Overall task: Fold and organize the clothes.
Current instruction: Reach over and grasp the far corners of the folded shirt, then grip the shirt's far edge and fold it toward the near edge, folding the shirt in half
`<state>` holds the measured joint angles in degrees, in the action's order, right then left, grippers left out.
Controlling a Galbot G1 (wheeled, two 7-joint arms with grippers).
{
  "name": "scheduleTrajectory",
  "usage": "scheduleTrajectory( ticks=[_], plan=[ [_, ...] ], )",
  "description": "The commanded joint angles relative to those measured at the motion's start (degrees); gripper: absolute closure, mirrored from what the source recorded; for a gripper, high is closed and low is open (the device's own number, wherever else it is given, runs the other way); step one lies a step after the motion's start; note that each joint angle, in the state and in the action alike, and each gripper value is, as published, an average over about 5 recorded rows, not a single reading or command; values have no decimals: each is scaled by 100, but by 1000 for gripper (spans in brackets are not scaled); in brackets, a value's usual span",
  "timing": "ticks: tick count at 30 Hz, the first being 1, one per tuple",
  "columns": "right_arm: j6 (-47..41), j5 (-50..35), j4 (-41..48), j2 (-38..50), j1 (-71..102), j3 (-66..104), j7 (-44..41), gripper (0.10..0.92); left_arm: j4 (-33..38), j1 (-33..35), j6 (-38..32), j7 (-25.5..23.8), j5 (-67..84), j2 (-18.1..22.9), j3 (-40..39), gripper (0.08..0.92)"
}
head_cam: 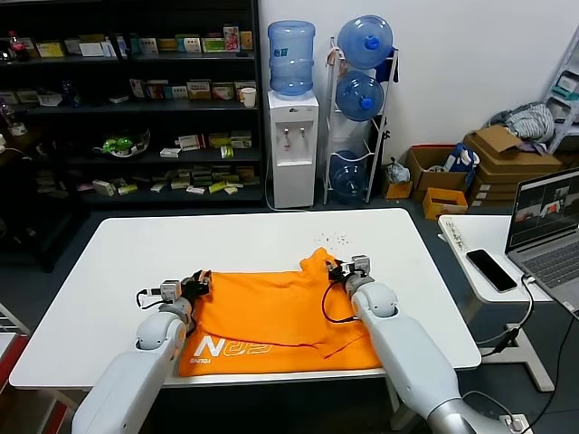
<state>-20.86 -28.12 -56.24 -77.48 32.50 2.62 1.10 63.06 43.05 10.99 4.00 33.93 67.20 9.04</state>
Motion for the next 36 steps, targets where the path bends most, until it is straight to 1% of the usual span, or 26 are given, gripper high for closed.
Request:
scheduleTrajectory(
  ticks=[1,3,5,7,12,15,21,28,32,36],
  plan=[
    [24,-7,159,-54,-109,-65,-79,811,-29,-13,19,3,62,54,-84,778],
    [132,-15,91,-32,-72,-63,-78,866,104,52,-17,8,104,36,-85,830],
    [281,-19,-7,-7,-26,-56,-76,895,255,125,-78,22,116,17,-74,877],
    [498,-9,-142,24,35,-45,-84,901,452,214,-147,42,108,-11,-47,899],
    [1091,12,-657,154,234,7,-101,901,1128,507,-299,95,32,-146,53,902],
    [1187,-38,-1194,303,449,69,-69,901,1542,733,-429,118,-101,-238,161,902],
    [789,-229,-2551,905,1306,221,153,901,2426,1420,-628,168,-161,-425,475,902],
    [247,-462,-3924,1651,2551,400,555,901,3613,2656,-460,403,-200,-668,831,902],
    [26,-573,-4597,1957,3182,615,752,901,4047,3169,-457,489,-326,-732,1018,902],
    [-129,-602,-5156,2176,3832,886,911,901,4336,3669,-468,516,-419,-776,1226,902]
  ],
)
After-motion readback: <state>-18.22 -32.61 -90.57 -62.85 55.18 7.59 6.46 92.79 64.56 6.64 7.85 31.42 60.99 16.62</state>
